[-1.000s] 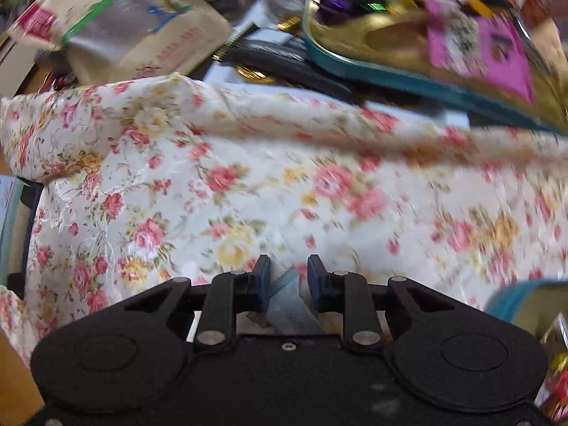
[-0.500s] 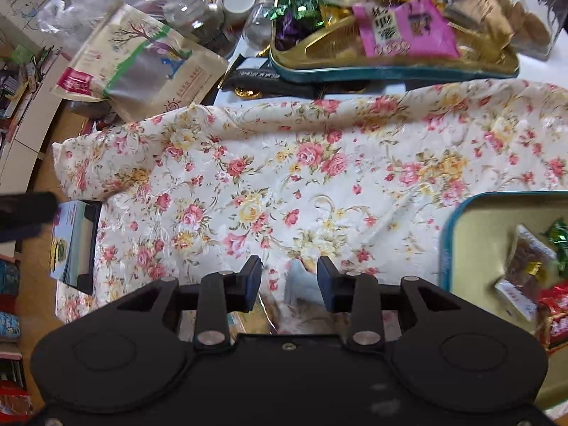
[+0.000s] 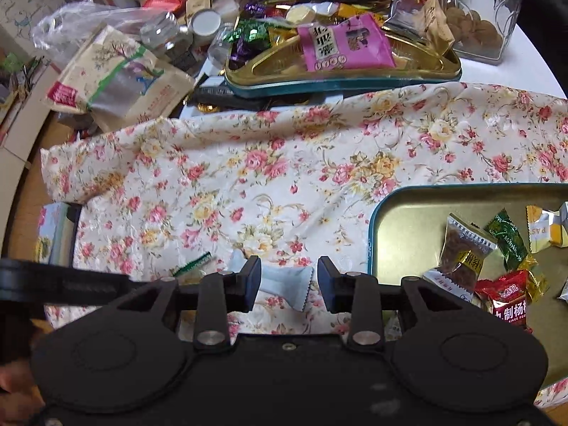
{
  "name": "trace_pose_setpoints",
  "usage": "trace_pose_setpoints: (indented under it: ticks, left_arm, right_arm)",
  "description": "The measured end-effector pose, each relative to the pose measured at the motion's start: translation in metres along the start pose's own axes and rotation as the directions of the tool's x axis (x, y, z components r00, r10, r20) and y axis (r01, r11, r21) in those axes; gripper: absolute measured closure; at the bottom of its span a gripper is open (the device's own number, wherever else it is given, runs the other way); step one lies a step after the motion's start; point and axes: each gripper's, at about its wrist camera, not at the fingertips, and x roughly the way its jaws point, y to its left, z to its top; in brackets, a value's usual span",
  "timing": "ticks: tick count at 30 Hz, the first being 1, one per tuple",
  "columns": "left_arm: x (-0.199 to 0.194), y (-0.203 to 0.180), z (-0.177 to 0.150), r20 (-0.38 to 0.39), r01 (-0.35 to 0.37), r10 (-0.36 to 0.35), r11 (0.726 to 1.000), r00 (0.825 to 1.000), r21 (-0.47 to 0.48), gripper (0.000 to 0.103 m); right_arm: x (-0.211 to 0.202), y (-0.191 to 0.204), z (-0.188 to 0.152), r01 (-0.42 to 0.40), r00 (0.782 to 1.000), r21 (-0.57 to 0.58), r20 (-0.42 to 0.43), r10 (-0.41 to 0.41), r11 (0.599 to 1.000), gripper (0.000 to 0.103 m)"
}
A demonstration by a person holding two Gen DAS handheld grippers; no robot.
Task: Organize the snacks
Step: 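Grasp the round biscuit in clear wrap with the left gripper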
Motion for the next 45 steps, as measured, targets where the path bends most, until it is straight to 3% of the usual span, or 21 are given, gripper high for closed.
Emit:
trace_pose_setpoints:
  ticks: [7,12,20,34,45]
  left_arm:
    - [0.018,-0.013,-0.006,0.0,0.008,-0.008,1.0,1.0,-0.022,0.056]
    - [0.029,-0.02,-0.008,0.012,-0.05,0.05,0.999,0.999,-0.016,0.056]
    - [0.034,-0.022,-0.003,0.08,-0.057,0.057,0.998,0.995,-0.008,0.049]
    - [0.042,-0.033,-0.005,0.13,-0.156,0.148,0.987,0.98,0.046,0.043]
    - [0.03,-0.018,-0.008,0.164,-0.138,0.145,0.989,0.976,-0.052,0.044]
  right_arm:
    - [-0.023,0.005,0.011,-0.066,0.995,0.029,0.071,0.064,0.997,0.063]
    - [-0.036,0.005,0.016,-0.067,0.99,0.02,0.123,0.064,0.998,0.062]
    - [-0.041,-0.001,0.017,-0.09,0.988,0.052,0.129,0.082,0.995,0.062]
    - [-0.044,-0.001,0.017,-0.088,0.985,0.061,0.155,0.077,0.994,0.058]
    - [-0.05,-0.002,0.017,-0.076,0.98,0.05,0.188,0.065,0.996,0.057]
